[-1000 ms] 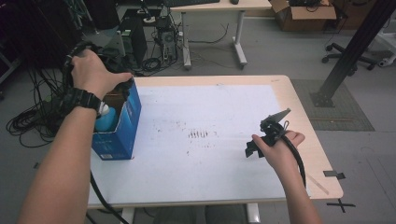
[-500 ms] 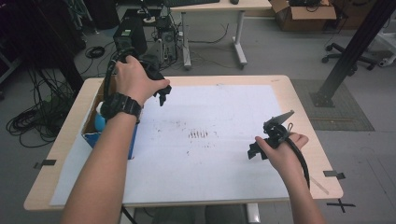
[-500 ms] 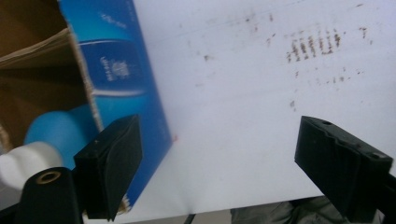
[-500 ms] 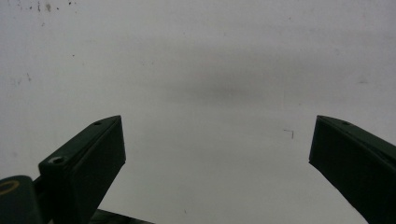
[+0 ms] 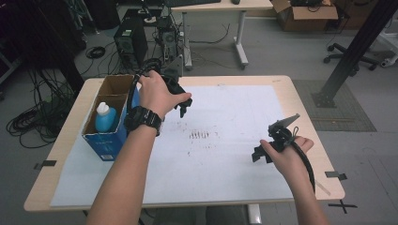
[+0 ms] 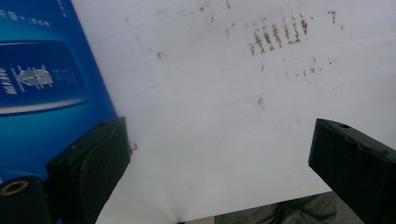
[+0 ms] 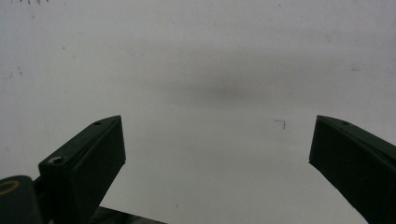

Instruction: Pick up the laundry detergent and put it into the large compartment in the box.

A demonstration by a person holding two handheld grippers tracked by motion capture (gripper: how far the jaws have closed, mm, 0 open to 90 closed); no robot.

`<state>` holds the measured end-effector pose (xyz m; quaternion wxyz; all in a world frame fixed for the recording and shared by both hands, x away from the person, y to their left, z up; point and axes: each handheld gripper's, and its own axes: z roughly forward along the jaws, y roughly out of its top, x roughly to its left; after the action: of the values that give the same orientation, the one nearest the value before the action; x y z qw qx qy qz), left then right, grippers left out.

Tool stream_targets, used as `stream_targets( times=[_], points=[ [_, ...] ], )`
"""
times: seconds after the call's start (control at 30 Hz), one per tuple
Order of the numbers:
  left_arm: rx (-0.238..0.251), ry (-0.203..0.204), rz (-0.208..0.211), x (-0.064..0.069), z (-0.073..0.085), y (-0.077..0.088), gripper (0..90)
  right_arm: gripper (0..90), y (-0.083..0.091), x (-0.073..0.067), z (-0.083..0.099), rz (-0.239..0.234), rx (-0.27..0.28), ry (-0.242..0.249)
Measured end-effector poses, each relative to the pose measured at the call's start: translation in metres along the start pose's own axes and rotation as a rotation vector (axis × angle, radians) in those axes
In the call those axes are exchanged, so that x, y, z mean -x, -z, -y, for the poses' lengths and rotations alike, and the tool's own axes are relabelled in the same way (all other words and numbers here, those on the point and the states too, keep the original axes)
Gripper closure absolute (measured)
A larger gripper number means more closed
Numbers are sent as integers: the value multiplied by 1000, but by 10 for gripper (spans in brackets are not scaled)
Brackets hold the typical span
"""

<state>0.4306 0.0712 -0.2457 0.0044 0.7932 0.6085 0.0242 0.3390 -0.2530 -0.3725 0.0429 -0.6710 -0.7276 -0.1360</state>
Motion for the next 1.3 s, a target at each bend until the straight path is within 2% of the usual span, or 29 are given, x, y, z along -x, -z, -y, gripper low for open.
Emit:
stream_targets(
  times=[0.37,0.5,0.57,0.67,1.3],
  points=[
    [-12,-23,10,8,4,-29,48,36,-2,-2,0,3,-3,6],
    [-5,-19,15,9,5,-35,51,36,-3,-2,1,5,-3,10],
    [-4,-17,2,9,5,-36,50,36,-3,-3,1,5,-4,9],
    [-6,-25,19,9,5,-36,51,36,-3,-3,1,7,-4,10],
    [-6,-24,18,5,7,-35,48,36,-2,-4,2,9,-6,8]
  ],
)
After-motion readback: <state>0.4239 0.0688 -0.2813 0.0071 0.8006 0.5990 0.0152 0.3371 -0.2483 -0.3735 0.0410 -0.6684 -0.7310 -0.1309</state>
